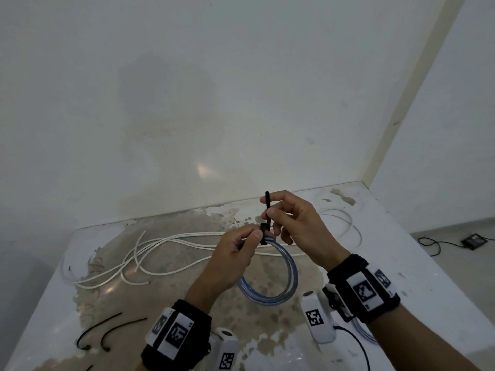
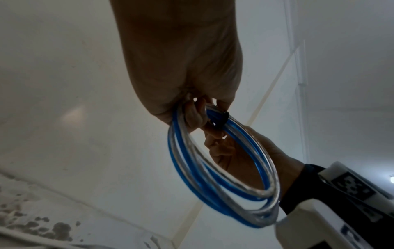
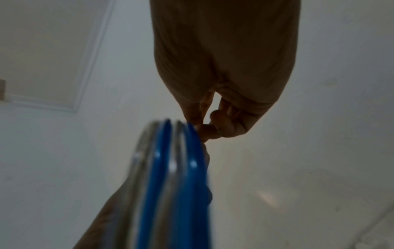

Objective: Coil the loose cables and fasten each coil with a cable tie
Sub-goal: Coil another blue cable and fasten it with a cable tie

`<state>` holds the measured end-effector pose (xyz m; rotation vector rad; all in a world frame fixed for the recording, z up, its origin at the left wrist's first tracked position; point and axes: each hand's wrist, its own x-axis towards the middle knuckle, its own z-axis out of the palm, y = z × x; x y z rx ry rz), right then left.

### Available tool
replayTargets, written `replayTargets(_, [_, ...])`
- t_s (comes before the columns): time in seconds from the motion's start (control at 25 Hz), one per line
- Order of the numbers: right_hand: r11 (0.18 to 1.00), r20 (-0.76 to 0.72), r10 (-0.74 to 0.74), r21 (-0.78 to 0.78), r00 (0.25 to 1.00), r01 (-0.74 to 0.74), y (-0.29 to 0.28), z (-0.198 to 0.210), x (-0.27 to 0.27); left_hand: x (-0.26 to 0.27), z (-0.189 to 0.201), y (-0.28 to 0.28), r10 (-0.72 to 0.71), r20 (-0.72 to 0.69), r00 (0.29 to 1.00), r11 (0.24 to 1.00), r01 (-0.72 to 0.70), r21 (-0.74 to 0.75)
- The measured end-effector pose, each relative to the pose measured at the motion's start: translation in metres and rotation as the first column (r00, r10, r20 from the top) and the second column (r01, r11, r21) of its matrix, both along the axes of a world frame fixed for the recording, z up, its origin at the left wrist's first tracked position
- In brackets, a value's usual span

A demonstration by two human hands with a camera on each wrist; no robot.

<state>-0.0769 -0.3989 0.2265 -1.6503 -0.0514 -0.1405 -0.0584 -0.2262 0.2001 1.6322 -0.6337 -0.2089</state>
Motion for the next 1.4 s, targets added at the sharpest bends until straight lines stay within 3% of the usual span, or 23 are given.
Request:
replayTargets(0.2, [0.997,0.059,-0.061,-0.048,0.996,0.063,0.001,0.0,-0.009,0.003,-0.006,-0.001,0.007,-0.063,0.998,0.997,-0.012,-0.075])
replayTargets(0.52, [0.992,0.066,-0.119,-0.031,0.991,0.121,-0.007,-0.007,-0.012,0.006,-0.004,-0.002,0.054,0.044,0.998,0.997,-0.057,0.047])
replayTargets(0.72, [0.985,0.139,-0.099,-0.13,0.985,0.117,-0.006,-0.02,-0.014,0.005,0.002,-0.001,0.049,-0.014,0.999,0.995,-0.05,-0.084])
replayTargets(0.96, [0.966,0.207,-0.054,-0.237,0.977,0.104,-0.011,-0.025,-0.014,0.006,0.006,-0.002,0.04,0.158,0.987,0.998,-0.032,-0.052])
replayTargets(1.16, [0.982,0.226,-0.043,-0.172,0.973,0.083,-0.01,-0.02,-0.017,0.007,0.01,-0.001,0.002,0.192,0.981,1.0,0.0,-0.012])
replayTargets(1.4, [0.994,0.213,-0.039,-0.095,0.976,0.06,-0.009,-0.02,-0.017,0.007,0.013,-0.002,-0.019,0.136,0.991,0.999,0.024,-0.042])
